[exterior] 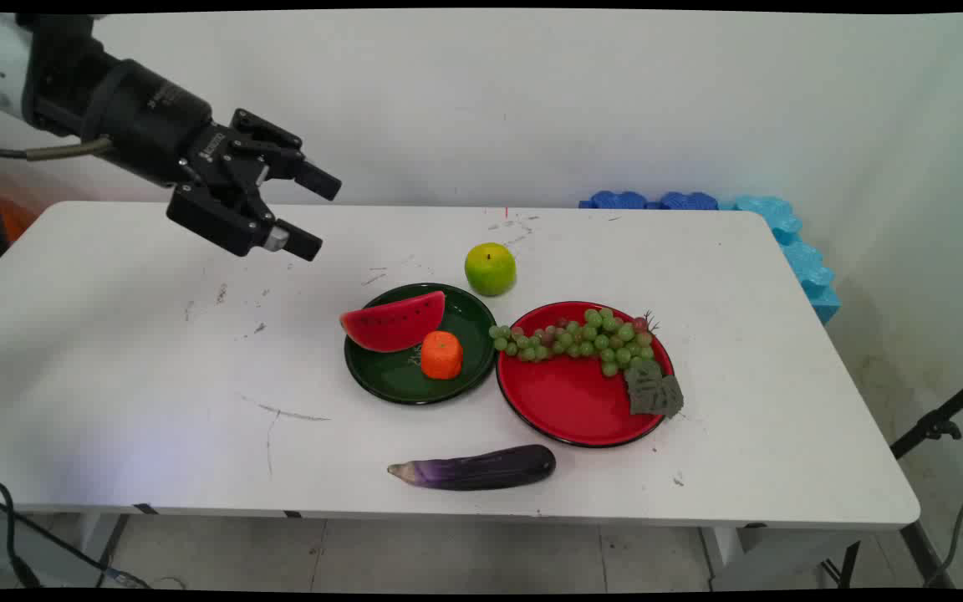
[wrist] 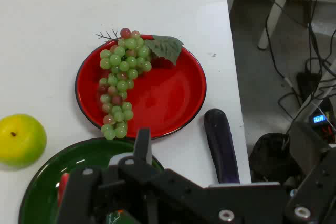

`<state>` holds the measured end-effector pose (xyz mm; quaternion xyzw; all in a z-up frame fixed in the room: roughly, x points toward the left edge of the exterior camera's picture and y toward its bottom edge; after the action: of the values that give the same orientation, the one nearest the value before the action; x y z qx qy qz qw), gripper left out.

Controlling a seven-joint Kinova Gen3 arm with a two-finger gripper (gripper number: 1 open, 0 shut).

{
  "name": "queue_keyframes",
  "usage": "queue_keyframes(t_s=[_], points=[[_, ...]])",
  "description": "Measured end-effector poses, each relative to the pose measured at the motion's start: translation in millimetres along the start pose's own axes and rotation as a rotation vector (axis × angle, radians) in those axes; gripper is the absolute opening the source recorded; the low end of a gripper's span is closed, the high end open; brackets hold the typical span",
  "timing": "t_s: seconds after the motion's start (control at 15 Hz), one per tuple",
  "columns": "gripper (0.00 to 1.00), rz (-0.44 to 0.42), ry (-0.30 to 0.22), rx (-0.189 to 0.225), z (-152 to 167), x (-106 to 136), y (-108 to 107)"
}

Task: Pick up the mandarin from the green plate

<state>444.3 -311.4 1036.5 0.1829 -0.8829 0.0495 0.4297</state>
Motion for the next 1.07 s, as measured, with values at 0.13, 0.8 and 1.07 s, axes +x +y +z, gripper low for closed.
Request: queue_keyframes(t_s=[0.13, 0.8, 1.07], points=[[1.00, 0.010, -0.016, -0.007, 4.6, 4.0, -1.0], [1.00, 0.009, -0.199, 0.064, 72.4, 32.6, -18.6], [1.00, 0.020, -0.303, 0.108, 117.4, 28.9, -33.7]])
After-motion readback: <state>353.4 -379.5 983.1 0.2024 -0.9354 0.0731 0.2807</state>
